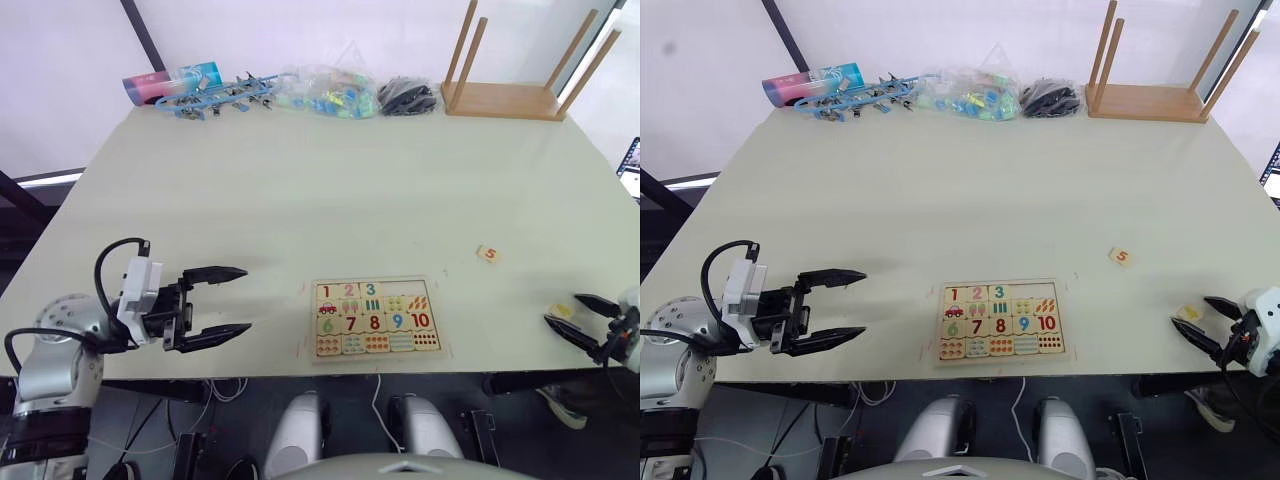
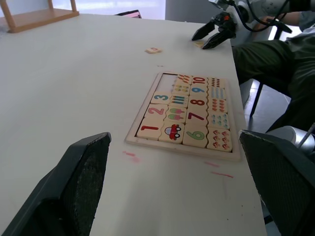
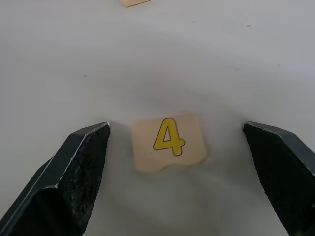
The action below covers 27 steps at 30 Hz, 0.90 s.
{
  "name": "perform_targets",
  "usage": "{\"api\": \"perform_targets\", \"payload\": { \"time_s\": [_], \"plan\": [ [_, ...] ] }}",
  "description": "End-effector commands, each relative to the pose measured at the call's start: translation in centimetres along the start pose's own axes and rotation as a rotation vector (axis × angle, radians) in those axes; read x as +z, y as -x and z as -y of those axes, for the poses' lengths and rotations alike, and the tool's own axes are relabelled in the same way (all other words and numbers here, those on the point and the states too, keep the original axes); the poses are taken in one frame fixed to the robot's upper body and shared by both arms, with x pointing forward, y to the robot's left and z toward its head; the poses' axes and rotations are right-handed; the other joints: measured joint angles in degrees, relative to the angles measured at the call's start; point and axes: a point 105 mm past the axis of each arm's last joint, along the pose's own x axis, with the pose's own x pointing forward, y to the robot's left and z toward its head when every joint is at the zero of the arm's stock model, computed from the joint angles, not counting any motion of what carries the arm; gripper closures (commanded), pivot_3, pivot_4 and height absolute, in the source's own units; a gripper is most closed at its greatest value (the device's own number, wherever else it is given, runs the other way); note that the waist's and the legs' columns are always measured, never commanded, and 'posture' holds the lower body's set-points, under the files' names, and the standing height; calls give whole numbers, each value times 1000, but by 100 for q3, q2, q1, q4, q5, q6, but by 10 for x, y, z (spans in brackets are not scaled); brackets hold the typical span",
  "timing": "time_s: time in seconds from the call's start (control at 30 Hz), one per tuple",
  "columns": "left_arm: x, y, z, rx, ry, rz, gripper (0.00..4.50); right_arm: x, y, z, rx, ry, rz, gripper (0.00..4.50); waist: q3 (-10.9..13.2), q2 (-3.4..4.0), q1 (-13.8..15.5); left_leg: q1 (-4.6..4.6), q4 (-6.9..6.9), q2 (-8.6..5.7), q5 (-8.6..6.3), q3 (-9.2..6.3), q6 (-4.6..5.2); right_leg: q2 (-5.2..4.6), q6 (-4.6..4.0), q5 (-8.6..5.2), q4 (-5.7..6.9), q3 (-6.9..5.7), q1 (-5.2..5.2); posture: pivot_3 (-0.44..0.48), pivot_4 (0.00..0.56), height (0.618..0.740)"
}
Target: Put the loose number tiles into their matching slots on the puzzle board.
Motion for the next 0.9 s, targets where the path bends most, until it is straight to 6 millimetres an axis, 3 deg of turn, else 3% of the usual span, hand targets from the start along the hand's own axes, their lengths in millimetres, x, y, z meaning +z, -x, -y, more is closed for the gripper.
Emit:
{"api": "perform_targets", "payload": {
  "time_s": [0.03,0.1,0.2,0.23,0.43,0.9],
  "plan": [
    [6,2,2,-42,-28,12,0,-7,0,-8,62,-5,-22,534,0,-2,-4,0,0,1,0,0,0,2,0,0,0,0,0,0,150,740],
    [4,3,1,-45,-32,5,0,-9,-2,-9,68,5,-16,1230,0,-2,-4,1,0,3,0,0,0,5,0,0,0,1,0,0,150,740],
    [4,3,1,-48,-35,4,0,-8,-7,-9,59,13,-1,2804,0,-7,-7,1,0,6,0,0,0,9,0,0,0,1,0,0,150,740],
    [4,3,0,-49,-35,7,0,-8,-8,-10,56,16,3,3024,-1,-10,-9,2,0,6,0,0,0,9,0,0,0,2,0,0,150,740],
    [4,2,0,-51,-39,17,0,-1,-8,-27,10,-19,53,3020,-7,-20,-11,4,0,13,0,-2,0,11,0,0,1,1,0,0,150,740],
    [4,0,3,-67,-53,34,0,33,-51,-116,-261,-241,127,3020,0,-5,-12,-3,-9,20,-2,4,-3,-43,-2,0,2,-13,-16,0,150,740]
  ]
}}
